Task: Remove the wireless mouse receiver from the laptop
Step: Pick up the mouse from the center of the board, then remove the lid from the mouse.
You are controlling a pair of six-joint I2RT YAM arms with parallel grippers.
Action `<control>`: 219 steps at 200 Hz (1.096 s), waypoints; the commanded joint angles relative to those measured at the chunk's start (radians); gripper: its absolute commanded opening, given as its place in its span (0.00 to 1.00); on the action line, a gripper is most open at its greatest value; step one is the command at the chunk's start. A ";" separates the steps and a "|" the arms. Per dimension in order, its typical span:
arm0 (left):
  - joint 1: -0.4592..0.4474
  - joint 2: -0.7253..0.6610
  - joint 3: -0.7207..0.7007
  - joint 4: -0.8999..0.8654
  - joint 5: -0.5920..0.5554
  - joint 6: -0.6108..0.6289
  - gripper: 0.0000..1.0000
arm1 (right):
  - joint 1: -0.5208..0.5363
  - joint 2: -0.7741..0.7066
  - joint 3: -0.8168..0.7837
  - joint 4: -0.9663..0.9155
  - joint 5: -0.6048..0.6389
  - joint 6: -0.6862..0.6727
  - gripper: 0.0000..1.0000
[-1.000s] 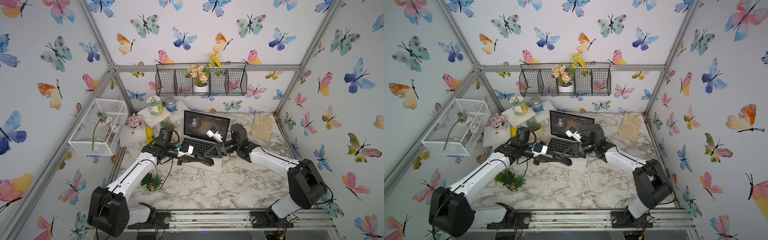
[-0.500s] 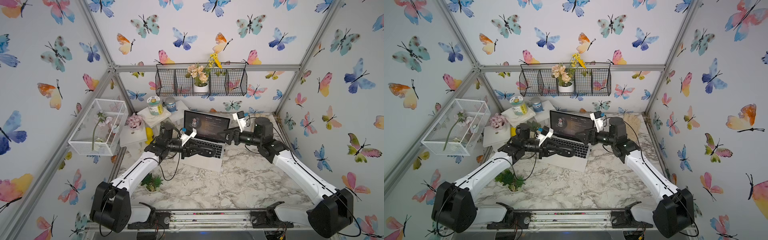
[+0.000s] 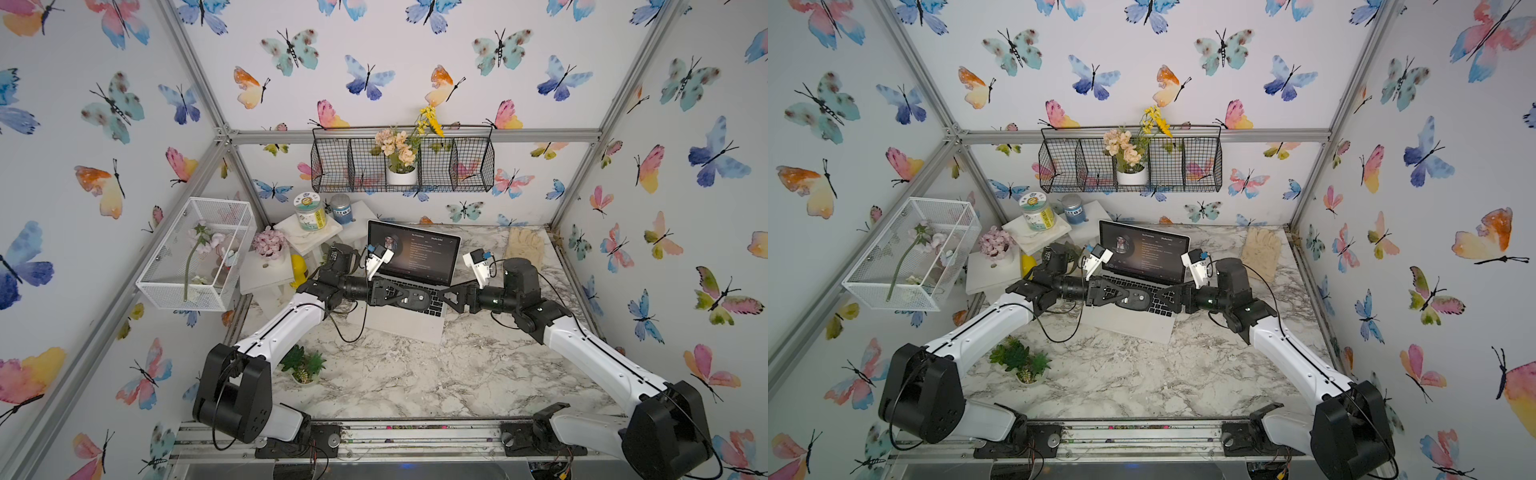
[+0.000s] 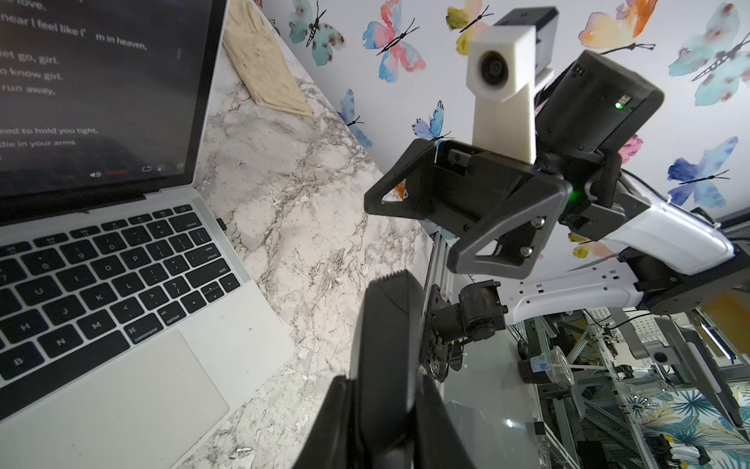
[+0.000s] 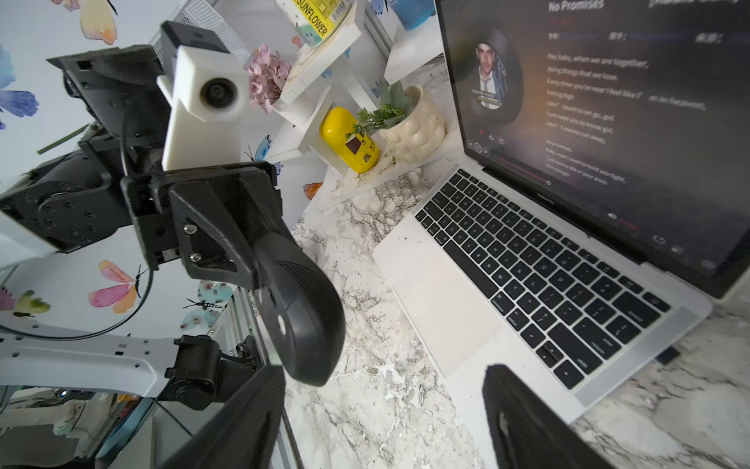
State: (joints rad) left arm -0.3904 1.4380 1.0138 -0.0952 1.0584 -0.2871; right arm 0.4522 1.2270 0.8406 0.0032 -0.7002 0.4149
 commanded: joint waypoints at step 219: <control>0.036 0.033 -0.022 0.027 0.136 -0.181 0.00 | 0.148 0.166 0.068 0.109 -0.073 0.097 0.52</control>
State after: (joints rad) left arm -0.3660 1.4631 0.9962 -0.0788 1.1435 -0.4591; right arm 0.5953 1.3792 0.8955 0.0917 -0.7597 0.5068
